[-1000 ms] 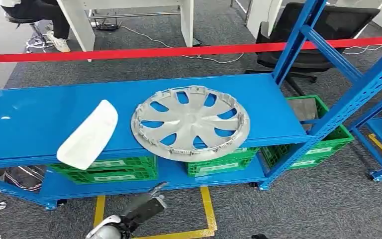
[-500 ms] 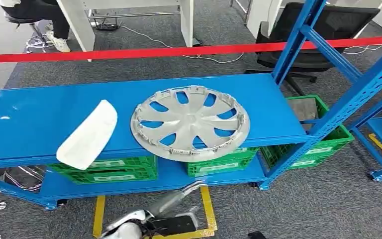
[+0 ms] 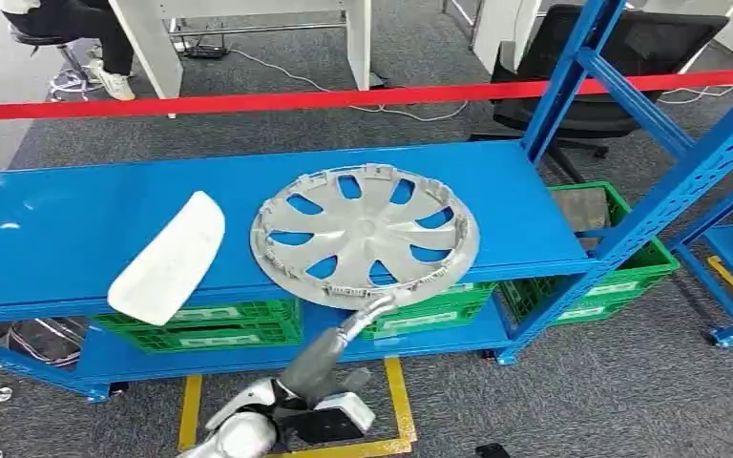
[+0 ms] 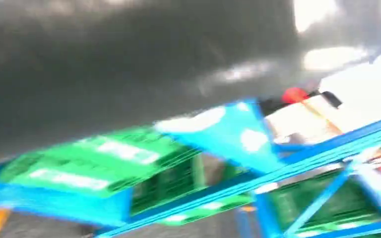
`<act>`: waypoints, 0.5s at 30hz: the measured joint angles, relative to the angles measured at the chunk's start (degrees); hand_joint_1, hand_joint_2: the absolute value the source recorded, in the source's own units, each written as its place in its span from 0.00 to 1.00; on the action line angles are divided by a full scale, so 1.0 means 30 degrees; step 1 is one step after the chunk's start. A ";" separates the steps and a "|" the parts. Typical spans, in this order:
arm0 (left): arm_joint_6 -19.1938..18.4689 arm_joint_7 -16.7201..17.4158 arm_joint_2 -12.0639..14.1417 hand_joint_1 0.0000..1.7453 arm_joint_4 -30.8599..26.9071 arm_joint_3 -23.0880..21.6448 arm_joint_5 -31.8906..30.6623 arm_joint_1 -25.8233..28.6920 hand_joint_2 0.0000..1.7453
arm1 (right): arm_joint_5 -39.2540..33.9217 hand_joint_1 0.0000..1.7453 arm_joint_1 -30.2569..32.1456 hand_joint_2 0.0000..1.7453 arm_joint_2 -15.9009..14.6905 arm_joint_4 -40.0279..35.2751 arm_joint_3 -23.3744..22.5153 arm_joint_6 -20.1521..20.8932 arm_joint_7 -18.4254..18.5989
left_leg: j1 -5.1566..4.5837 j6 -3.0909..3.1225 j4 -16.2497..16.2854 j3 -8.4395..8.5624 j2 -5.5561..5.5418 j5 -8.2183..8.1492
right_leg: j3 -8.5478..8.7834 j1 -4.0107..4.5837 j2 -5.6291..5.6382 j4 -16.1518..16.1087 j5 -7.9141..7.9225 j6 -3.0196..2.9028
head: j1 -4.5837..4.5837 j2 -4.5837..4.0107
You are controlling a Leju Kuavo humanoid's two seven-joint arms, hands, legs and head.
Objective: Take the parts from the cabinet and place them on the table.
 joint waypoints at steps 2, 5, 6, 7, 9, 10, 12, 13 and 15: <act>0.0767 -0.0401 0.0196 0.00 -0.1655 0.0015 0.0290 0.0319 1.00 | -0.0022 0.00 0.0012 0.00 0.0000 0.0000 0.0000 -0.0007 0.0007 | 0.0000 0.0000 0.0000 -0.0001 -0.0001 0.0000 | 0.0001 0.0000 -0.0005 0.0000 -0.0001 0.0000 | 0.0007 0.0000; 0.3390 -0.0743 0.0598 0.00 -0.4517 0.0029 -0.0695 0.0985 1.00 | -0.0094 0.00 0.0014 0.00 0.0007 0.0000 0.0000 -0.0037 0.0051 | 0.0001 0.0000 -0.0001 -0.0001 0.0000 0.0000 | -0.0006 0.0001 -0.0002 0.0002 -0.0003 -0.0002 | 0.0007 0.0000; 0.4105 -0.0779 0.0727 0.00 -0.5318 0.0029 -0.0991 0.1151 1.00 | -0.0109 0.00 0.0020 0.00 0.0007 0.0000 0.0000 -0.0066 0.0066 | 0.0001 0.0000 -0.0001 -0.0003 -0.0002 0.0000 | -0.0007 0.0001 -0.0008 0.0002 -0.0003 -0.0002 | 0.0007 0.0000; 0.4481 -0.0779 0.0838 0.00 -0.5967 0.0029 -0.1139 0.1338 1.00 | -0.0117 0.00 0.0017 0.00 0.0007 0.0000 0.0000 -0.0117 0.0065 | 0.0001 0.0000 -0.0001 -0.0002 -0.0002 0.0000 | -0.0008 0.0001 -0.0008 0.0002 -0.0004 -0.0002 | 0.0015 0.0000; 0.4691 -0.0779 0.1083 0.00 -0.7078 0.0029 -0.1290 0.1556 1.00 | -0.0138 0.00 0.0014 0.00 0.0007 0.0000 0.0000 -0.0175 0.0066 | 0.0002 -0.0001 -0.0002 -0.0003 -0.0002 0.0000 | -0.0009 0.0001 -0.0005 0.0002 -0.0005 -0.0002 | 0.0022 0.0000; 0.4698 -0.0779 0.1151 0.00 -0.7459 0.0022 -0.1342 0.1690 1.00 | -0.0146 0.00 0.0013 0.00 0.0007 0.0000 0.0000 -0.0182 0.0073 | 0.0002 -0.0001 -0.0002 -0.0003 -0.0001 0.0000 | -0.0009 0.0001 -0.0005 0.0003 -0.0004 -0.0002 | 0.0000 0.0000; 0.4698 -0.0779 0.1303 0.00 -0.8053 0.0022 -0.1371 0.1889 1.00 | -0.0160 0.00 0.0012 0.00 0.0022 0.0000 0.0000 -0.0182 0.0073 | 0.0002 -0.0002 -0.0002 -0.0002 -0.0001 0.0001 | -0.0008 0.0001 -0.0004 0.0003 -0.0004 -0.0002 | 0.0000 0.0000; 0.4698 -0.0779 0.1348 0.00 -0.8282 0.0022 -0.1378 0.1964 1.00 | -0.0160 0.00 0.0014 0.00 0.0029 0.0000 0.0000 -0.0182 0.0065 | 0.0002 -0.0003 -0.0002 -0.0002 -0.0001 0.0001 | -0.0009 0.0001 -0.0006 0.0003 -0.0004 -0.0002 | 0.0007 0.0000; 0.4698 -0.0779 0.1442 0.00 -0.8660 0.0015 -0.1378 0.2097 1.00 | -0.0160 0.00 0.0011 0.00 0.0044 0.0000 0.0000 -0.0175 0.0066 | 0.0001 -0.0006 -0.0001 -0.0001 -0.0001 0.0004 | -0.0005 0.0000 -0.0005 0.0004 -0.0003 -0.0002 | 0.0007 0.0000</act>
